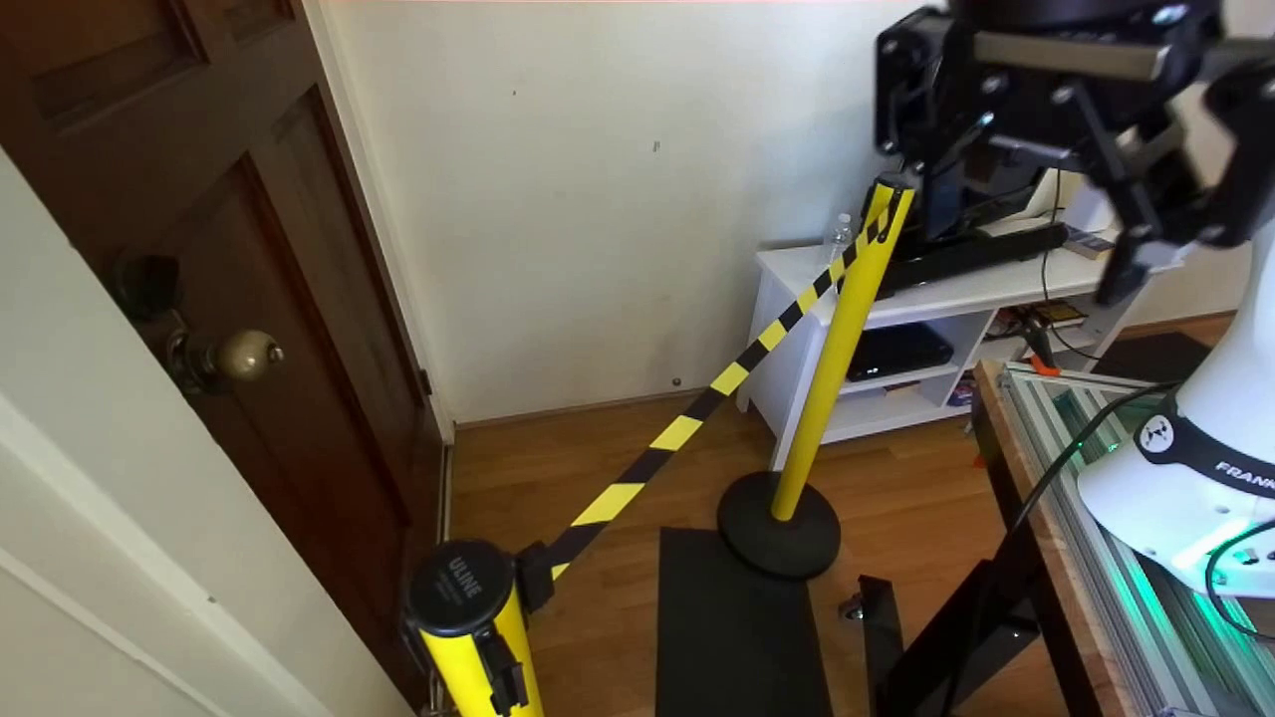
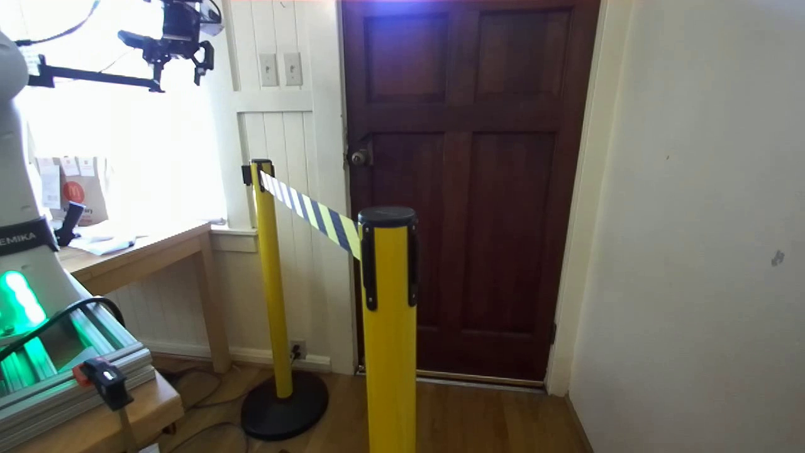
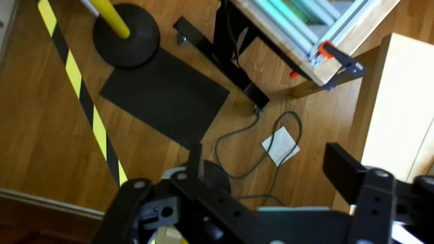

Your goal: Pull out the barrier belt from the yellow stand on the right and attach it to the stand on the left.

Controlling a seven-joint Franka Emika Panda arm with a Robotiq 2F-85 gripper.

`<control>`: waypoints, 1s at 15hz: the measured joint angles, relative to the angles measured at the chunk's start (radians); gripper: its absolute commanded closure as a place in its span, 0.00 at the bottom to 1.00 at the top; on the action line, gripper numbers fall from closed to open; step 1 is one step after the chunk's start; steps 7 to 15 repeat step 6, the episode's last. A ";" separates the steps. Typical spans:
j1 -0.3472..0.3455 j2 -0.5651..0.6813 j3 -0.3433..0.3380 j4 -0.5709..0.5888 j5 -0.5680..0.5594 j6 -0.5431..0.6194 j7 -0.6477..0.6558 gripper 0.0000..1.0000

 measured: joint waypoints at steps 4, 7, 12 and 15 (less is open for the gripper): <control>0.001 -0.097 -0.018 -0.022 0.000 -0.125 0.028 0.00; 0.004 -0.087 -0.017 -0.022 0.000 -0.121 0.028 0.00; 0.004 -0.087 -0.017 -0.022 0.000 -0.121 0.028 0.00; 0.004 -0.087 -0.017 -0.022 0.000 -0.121 0.028 0.00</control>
